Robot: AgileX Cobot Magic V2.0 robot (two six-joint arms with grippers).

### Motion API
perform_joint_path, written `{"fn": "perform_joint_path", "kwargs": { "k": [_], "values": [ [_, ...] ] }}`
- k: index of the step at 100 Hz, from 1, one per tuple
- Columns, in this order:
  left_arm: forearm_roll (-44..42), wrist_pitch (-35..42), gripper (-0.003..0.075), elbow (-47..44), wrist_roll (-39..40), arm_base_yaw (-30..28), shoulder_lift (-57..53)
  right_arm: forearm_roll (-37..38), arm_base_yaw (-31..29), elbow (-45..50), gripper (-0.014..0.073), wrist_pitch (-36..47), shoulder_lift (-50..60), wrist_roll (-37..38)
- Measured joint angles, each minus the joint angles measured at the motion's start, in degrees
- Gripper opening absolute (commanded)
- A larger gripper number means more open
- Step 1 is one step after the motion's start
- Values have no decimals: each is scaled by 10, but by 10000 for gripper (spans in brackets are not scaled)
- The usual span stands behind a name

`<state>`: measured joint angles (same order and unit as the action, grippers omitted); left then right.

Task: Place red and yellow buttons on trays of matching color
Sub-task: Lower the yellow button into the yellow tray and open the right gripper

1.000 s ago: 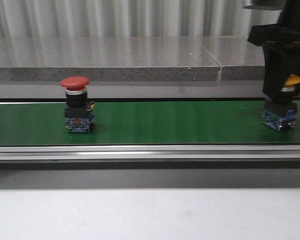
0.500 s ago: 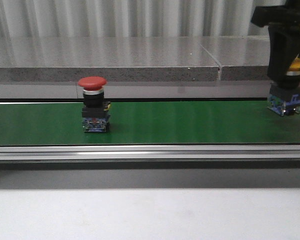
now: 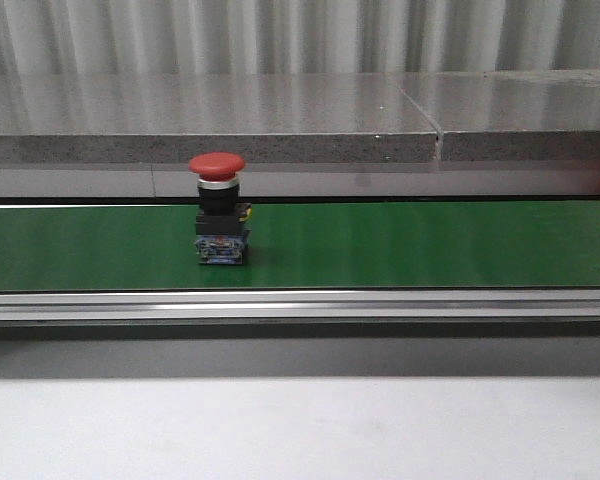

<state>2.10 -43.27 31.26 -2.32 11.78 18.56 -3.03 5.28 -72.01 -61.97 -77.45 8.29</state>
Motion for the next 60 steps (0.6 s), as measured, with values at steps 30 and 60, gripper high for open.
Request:
{"fn": "perform_joint_path", "kwargs": {
  "k": [30, 60],
  "values": [
    [0, 0, -21, 0, 0, 0, 0, 23, -70, 104, 92, -5, 76, 56],
    [0, 0, -21, 0, 0, 0, 0, 56, -183, 170, 92, -9, 109, 81]
  ]
}}
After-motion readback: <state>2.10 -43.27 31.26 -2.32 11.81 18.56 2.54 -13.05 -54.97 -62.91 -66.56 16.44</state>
